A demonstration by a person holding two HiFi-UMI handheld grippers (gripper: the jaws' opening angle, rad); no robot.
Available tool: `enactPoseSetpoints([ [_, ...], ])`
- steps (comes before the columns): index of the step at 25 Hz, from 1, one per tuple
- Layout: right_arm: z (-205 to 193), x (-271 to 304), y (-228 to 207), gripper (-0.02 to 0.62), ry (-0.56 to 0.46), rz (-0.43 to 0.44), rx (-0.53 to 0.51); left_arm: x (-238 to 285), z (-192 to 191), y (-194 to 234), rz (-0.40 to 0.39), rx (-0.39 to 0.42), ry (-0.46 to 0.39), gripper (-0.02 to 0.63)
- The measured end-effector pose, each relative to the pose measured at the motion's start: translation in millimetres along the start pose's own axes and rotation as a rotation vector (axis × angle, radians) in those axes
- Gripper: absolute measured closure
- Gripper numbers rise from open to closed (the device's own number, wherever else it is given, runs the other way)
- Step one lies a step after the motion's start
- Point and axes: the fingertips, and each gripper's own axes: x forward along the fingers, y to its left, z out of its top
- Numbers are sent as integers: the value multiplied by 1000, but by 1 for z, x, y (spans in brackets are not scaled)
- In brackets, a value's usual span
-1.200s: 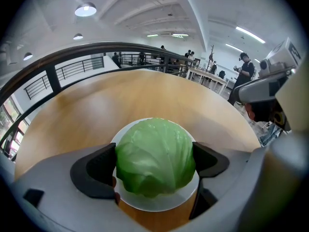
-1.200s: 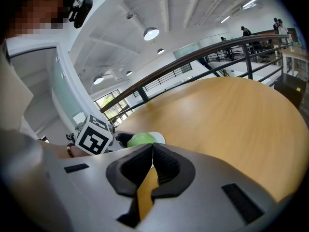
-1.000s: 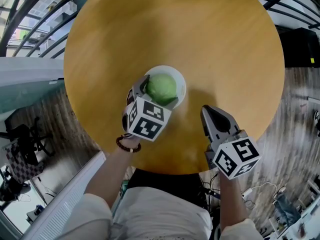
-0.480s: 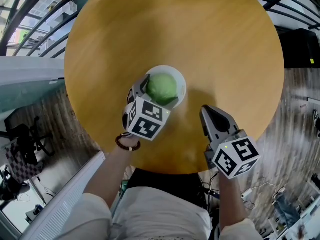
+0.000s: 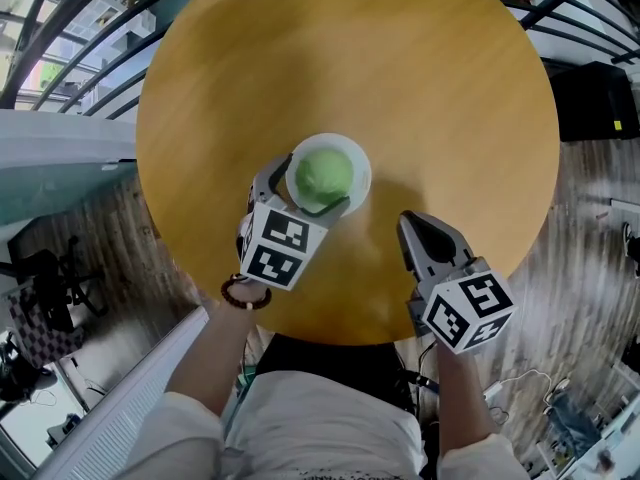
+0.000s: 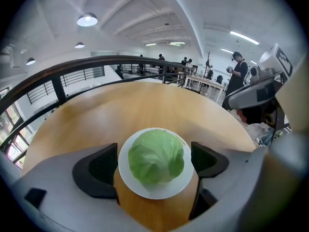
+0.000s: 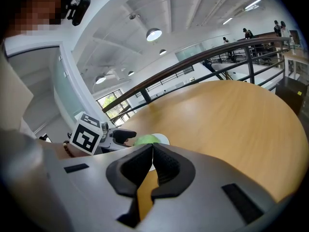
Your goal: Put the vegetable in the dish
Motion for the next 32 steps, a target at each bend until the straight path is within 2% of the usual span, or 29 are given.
enactPoseSetpoints([
  [5, 5, -17, 14, 571, 9, 3, -42, -39, 7, -8, -14, -22, -32, 121],
  [6, 6, -21, 17, 571, 12, 5, -50, -49, 8, -10, -8, -31, -44, 140],
  [9, 10, -35, 27, 571, 13, 6, -73, -81, 14, -16, 40, -45, -91, 291],
  [10, 11, -41, 30, 571, 10, 5, -78, -92, 14, -19, 44, -52, -102, 310],
  [16, 20, -71, 61, 571, -18, 8, -116, -152, 5, -33, 18, -172, -139, 362],
  [24, 27, -111, 84, 571, -47, 21, -130, -202, -6, -71, 59, -207, -107, 494],
  [32, 30, -132, 100, 571, -63, 39, -170, -220, 7, -106, 47, -212, -180, 571],
])
